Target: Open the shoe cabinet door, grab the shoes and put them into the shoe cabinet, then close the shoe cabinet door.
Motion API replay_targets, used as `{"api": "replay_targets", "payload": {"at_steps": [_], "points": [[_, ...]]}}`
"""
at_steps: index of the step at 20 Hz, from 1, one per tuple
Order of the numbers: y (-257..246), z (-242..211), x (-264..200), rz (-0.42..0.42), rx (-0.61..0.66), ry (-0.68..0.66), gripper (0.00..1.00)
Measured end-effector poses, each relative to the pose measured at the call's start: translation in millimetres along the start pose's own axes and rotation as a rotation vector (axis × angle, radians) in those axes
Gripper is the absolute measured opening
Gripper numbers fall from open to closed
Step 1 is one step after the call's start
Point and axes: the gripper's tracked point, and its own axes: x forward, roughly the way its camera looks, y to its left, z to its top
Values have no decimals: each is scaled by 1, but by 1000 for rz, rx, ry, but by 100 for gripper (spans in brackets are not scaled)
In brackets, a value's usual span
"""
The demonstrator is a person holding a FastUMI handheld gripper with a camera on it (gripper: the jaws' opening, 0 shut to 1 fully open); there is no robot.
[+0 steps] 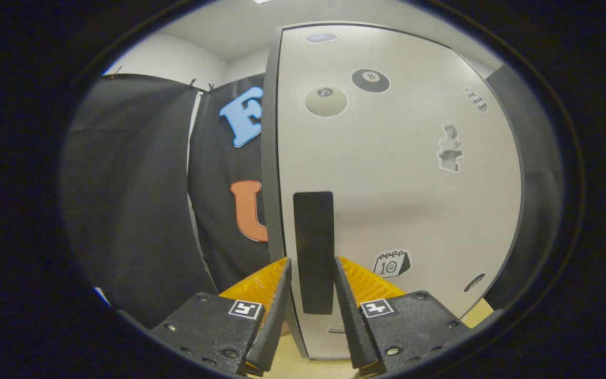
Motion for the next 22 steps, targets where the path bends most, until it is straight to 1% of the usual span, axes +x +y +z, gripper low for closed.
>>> {"api": "replay_targets", "payload": {"at_steps": [2,4,5,7,10,14,19,22], "points": [[-1,4,4,-20,24,-12,48],[-5,1,3,-36,-6,-11,41],[-6,2,0,-31,-27,-19,35],[-5,1,-2,-3,-41,-13,31],[-5,0,-13,44,-51,2,29],[-1,-3,-44,135,-69,22,29],[-12,-9,-103,235,-106,24,27],[-29,-15,-144,292,-125,23,26]]}}
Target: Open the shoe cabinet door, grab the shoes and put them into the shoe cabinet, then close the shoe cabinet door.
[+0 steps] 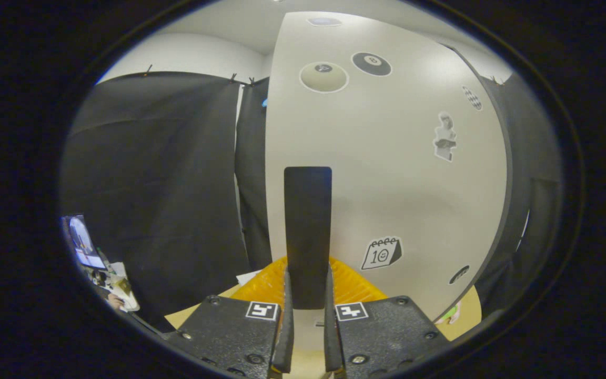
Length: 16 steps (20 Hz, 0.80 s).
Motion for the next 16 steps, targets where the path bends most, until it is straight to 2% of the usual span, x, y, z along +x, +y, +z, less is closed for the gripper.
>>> {"api": "replay_targets", "payload": {"at_steps": [4,12,16], "points": [[-13,-9,-48,53,-10,0,26],[-42,-21,-128,86,-8,-32,26],[-67,-25,-168,48,-18,-28,26]]}}
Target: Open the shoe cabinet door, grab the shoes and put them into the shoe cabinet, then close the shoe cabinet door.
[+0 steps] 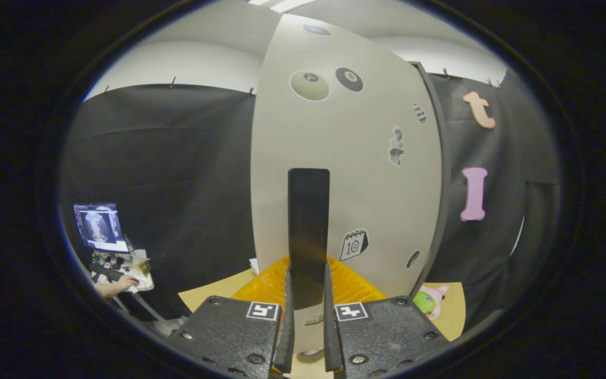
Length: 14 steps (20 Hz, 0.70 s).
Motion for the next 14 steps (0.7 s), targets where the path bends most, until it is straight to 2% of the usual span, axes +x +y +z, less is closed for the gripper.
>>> {"api": "replay_targets", "payload": {"at_steps": [3,10,14], "points": [[-21,-3,-29,-62,12,-11,25],[-81,-12,-64,-296,-29,-21,21],[-99,-15,-78,-333,-7,-21,16]]}}
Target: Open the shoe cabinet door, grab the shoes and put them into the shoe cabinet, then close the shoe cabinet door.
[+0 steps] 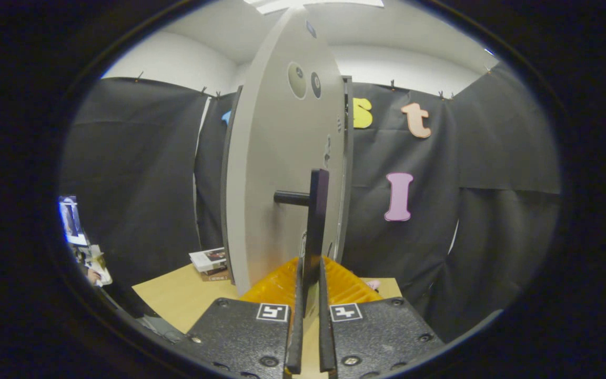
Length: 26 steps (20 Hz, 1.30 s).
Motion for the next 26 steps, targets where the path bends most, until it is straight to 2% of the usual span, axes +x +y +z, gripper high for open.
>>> {"api": "replay_targets", "payload": {"at_steps": [2,5,10,12,13,14,15,17,19,22,26], "points": [[-13,-1,-1,-31,36,-3,13],[-57,-1,-3,-173,59,-24,6],[-64,-6,-5,-69,110,-14,4],[-64,-9,-11,-54,111,0,4],[-64,-7,-19,-53,99,-13,8],[-66,-4,-28,-71,80,-29,8],[-71,1,-39,-107,61,-50,22],[-79,12,-66,-180,36,-124,62],[-61,17,-93,-184,81,-162,100],[-37,6,-110,-177,134,-152,100],[10,2,-106,-72,187,-219,100]]}}
